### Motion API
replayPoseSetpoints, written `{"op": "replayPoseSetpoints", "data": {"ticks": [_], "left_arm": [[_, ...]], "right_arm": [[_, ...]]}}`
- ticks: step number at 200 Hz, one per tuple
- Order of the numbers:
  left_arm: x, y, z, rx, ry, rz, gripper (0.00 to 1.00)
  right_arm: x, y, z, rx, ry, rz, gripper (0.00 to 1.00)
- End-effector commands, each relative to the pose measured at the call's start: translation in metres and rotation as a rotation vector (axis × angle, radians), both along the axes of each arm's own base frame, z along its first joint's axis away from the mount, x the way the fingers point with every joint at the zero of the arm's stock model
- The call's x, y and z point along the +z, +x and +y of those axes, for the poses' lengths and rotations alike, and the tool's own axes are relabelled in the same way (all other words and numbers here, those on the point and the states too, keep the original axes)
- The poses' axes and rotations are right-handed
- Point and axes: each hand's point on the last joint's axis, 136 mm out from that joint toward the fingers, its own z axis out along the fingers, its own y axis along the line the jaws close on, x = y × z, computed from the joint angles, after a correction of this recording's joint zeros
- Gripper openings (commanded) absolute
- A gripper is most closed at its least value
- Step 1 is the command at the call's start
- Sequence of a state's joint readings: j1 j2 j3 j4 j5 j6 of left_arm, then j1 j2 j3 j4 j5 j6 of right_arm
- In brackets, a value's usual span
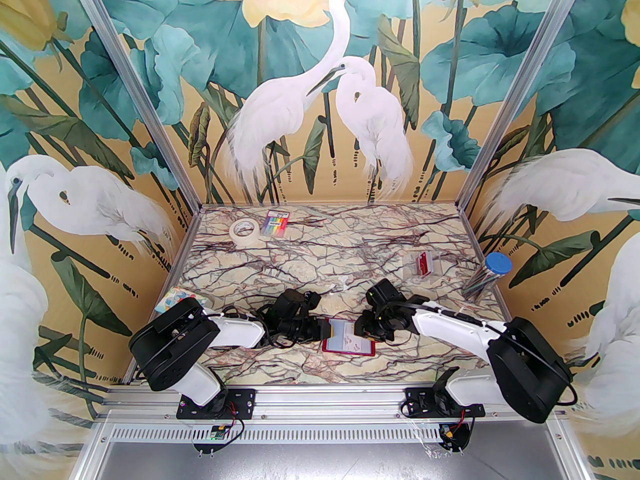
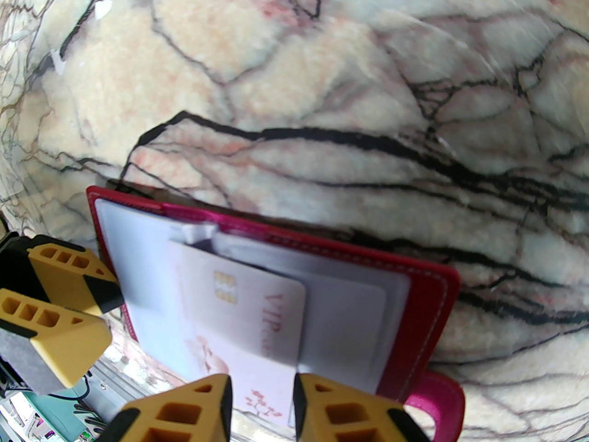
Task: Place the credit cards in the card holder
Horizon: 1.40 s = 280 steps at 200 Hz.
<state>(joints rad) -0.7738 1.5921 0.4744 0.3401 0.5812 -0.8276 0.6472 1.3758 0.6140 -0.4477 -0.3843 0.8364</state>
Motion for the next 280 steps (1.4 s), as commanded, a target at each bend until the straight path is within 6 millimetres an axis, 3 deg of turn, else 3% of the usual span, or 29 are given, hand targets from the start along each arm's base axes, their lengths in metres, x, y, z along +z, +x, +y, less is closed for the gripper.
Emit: {"op": "replayPoseSetpoints", "data": {"ticks": [1,280], "left_arm": [[-0.013,0.0,0.002,0.012,0.049,0.0,0.36],[-0.014,0.0,0.002,0.01,0.05,0.002,0.36]], "right_arm": [[0.0,0.003,0.001,-0.002,-0.031,0.0,0.28],[-0.007,-0.001,0.011,0.059,-0.087,0.006,0.26]]}}
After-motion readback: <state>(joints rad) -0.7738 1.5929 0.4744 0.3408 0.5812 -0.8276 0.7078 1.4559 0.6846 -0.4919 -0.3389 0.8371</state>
